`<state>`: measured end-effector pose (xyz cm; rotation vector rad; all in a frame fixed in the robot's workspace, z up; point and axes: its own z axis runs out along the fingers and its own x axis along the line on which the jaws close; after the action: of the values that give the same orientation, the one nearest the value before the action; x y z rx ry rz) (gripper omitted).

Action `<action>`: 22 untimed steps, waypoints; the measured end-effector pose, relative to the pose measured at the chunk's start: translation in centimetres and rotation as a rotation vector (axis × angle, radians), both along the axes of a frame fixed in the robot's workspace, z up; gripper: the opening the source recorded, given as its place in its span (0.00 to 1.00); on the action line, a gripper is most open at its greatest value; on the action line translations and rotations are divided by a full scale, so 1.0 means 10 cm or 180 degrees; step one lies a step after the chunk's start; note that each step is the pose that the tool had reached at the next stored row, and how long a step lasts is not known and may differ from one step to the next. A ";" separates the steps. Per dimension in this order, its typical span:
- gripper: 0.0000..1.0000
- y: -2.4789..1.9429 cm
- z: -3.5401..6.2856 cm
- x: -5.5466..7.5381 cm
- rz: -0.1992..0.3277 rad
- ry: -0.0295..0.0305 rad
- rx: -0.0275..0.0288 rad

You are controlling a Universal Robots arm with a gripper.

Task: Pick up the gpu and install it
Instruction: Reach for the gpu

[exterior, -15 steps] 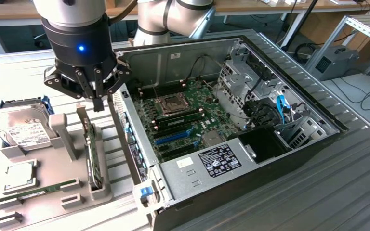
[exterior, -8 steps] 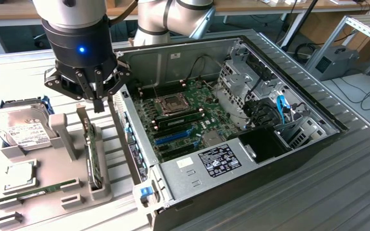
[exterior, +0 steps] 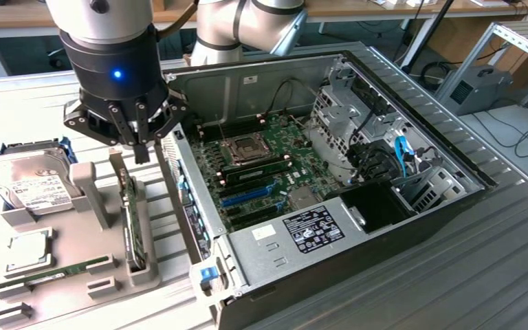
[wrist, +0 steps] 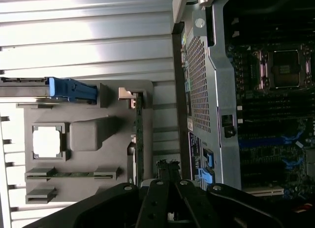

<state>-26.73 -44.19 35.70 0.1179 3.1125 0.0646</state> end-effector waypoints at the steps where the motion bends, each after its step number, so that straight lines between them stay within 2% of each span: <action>1: 0.11 -0.004 -0.001 0.00 0.0000 0.0000 0.0000; 22: 0.11 -0.100 -0.019 0.00 0.0000 0.0000 -0.0001</action>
<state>-26.73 -45.19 35.51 0.1179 3.1124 0.0640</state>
